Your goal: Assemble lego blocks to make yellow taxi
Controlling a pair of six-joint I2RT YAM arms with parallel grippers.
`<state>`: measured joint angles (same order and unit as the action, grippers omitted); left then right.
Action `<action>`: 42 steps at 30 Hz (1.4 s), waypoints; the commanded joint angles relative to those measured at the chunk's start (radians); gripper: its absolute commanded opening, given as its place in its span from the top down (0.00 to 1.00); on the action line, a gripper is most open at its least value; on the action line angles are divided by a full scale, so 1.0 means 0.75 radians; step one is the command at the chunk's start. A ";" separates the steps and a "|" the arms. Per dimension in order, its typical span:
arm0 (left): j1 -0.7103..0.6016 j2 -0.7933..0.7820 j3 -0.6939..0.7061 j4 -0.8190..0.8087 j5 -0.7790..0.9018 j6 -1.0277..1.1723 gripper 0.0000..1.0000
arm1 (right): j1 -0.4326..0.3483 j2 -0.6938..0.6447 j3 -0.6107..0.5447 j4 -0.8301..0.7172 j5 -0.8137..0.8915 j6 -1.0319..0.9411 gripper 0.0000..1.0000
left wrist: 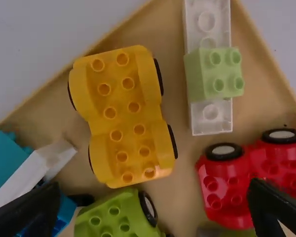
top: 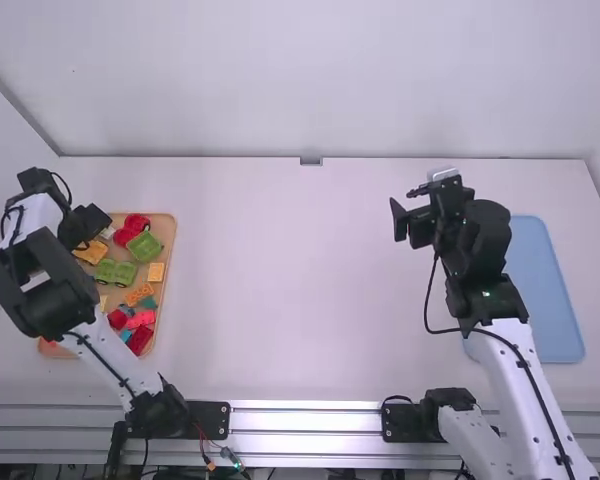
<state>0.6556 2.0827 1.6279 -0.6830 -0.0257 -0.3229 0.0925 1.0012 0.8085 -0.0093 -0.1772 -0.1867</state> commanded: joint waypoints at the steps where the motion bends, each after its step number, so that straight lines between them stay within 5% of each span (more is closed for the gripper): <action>1: 0.003 0.034 0.027 0.018 0.010 -0.035 0.04 | 0.008 0.008 0.056 -0.005 -0.003 0.004 0.01; 42: 0.034 0.111 -0.113 0.195 -0.097 -0.143 0.18 | 0.009 0.008 0.056 -0.035 -0.004 0.004 0.01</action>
<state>0.6716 2.1574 1.5562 -0.5331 -0.0868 -0.4240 0.0944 1.0012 0.8085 -0.0338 -0.1768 -0.1871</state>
